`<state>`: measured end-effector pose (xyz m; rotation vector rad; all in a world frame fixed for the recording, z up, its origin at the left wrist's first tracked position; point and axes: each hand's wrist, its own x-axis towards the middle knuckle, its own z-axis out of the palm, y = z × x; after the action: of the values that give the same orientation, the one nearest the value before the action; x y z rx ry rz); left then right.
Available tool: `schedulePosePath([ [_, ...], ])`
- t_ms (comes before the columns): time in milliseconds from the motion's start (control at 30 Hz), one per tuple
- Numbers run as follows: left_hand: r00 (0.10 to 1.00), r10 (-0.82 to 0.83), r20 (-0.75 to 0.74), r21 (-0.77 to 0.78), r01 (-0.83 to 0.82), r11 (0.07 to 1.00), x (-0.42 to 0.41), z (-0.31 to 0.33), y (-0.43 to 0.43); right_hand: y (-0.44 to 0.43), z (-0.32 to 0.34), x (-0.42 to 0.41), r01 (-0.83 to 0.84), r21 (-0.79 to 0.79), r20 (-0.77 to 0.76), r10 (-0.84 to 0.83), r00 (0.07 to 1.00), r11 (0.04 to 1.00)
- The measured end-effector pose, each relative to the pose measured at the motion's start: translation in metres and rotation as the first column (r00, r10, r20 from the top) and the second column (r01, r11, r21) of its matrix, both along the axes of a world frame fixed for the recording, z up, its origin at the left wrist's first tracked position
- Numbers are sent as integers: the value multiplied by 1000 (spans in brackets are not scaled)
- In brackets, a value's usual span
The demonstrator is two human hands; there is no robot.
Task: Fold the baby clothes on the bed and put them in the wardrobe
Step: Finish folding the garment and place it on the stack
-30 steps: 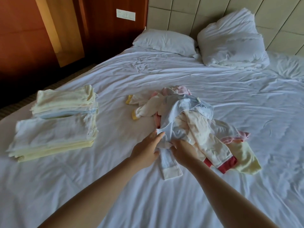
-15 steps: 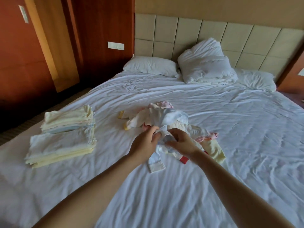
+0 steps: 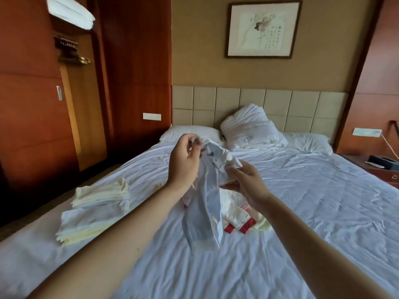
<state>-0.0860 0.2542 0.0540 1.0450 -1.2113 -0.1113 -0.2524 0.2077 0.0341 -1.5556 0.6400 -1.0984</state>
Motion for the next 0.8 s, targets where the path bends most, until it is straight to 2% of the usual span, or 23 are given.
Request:
schedulePosePath([
  [100,999,35,-25,-27,-35,999,0,10,13,19,24,-3,57,-5,70,-56,996,998],
  [167,997,44,-61,18,-43,999,7,7,17,26,32,-3,65,-8,78,-64,995,998],
  [300,990,86,-113,195,-63,979,26,-18,18,29,21,6,78,53,46,-81,996,996],
  [367,990,113,-84,309,-82,947,37,-42,17,26,1,14,105,131,25,-110,994,986],
  [467,994,103,27,546,-101,832,52,-90,18,17,-45,32,117,228,-72,-103,992,967],
  [567,992,-35,118,788,-72,611,60,-148,29,10,-107,48,127,340,-243,-43,969,932],
  [600,985,-103,136,841,-60,537,61,-168,34,11,-129,51,136,355,-332,-11,943,925],
  [667,972,-215,95,894,12,448,64,-211,42,20,-175,56,134,353,-515,73,854,926],
  [733,949,-310,66,929,55,366,61,-247,52,34,-217,56,99,318,-673,151,724,943],
  [800,918,-378,120,950,5,313,52,-268,64,48,-249,54,29,200,-816,150,559,979],
])
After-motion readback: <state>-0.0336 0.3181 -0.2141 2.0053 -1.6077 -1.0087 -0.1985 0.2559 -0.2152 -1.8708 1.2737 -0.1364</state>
